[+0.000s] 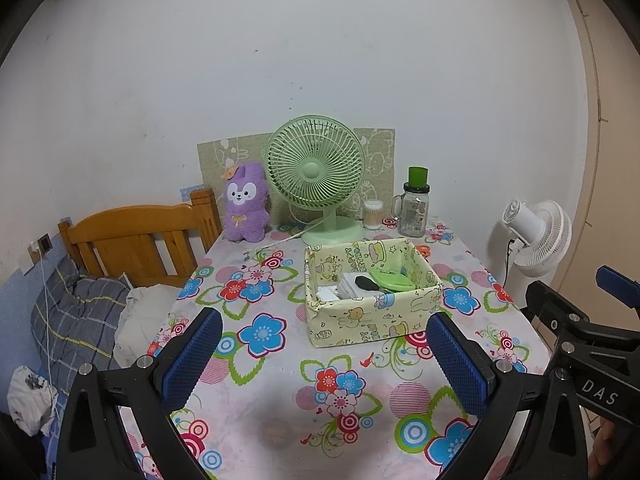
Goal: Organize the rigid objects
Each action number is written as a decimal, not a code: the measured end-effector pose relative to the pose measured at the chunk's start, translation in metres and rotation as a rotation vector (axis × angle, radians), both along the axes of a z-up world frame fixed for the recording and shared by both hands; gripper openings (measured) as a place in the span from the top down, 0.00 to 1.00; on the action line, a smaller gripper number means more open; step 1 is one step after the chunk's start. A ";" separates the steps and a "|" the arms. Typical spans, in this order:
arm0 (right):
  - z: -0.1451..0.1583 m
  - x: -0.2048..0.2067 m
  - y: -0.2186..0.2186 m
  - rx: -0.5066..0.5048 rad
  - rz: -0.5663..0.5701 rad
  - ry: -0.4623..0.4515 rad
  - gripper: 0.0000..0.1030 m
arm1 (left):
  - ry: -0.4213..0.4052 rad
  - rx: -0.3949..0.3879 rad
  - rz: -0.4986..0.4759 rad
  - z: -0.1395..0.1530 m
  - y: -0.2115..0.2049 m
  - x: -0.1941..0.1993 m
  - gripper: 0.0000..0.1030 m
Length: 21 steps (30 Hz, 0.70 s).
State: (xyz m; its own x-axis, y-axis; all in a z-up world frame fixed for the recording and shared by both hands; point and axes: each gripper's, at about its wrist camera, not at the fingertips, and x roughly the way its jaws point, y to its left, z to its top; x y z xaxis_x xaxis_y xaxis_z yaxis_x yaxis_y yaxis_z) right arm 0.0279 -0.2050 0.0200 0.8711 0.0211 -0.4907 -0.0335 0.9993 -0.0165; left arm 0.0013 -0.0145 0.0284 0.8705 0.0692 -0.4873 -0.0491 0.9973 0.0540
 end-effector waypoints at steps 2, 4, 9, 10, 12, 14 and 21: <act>0.000 0.000 0.000 0.001 0.001 -0.001 0.02 | -0.001 -0.002 -0.003 0.000 0.000 0.000 0.00; 0.000 0.000 0.000 -0.002 0.003 0.001 0.02 | -0.001 -0.002 -0.002 0.000 0.001 0.001 0.00; -0.002 0.001 0.002 -0.009 0.002 0.003 0.02 | 0.003 -0.002 0.004 0.000 0.002 0.004 0.00; -0.001 0.000 0.002 -0.010 0.003 0.002 0.02 | 0.003 -0.002 0.003 0.000 0.002 0.003 0.00; -0.002 0.000 0.002 -0.012 0.003 0.001 0.02 | 0.003 -0.001 0.001 0.000 0.002 0.003 0.00; -0.001 0.000 0.002 -0.010 0.003 0.003 0.02 | 0.003 0.000 0.002 0.000 0.003 0.003 0.00; -0.002 0.000 0.003 -0.018 0.006 -0.002 0.02 | 0.003 0.000 0.004 -0.001 0.003 0.002 0.00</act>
State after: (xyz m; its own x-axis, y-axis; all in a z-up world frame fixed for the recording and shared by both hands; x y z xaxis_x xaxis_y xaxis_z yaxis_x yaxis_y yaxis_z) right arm 0.0279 -0.2018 0.0178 0.8719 0.0171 -0.4894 -0.0390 0.9986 -0.0345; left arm 0.0035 -0.0112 0.0278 0.8685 0.0729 -0.4903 -0.0528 0.9971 0.0546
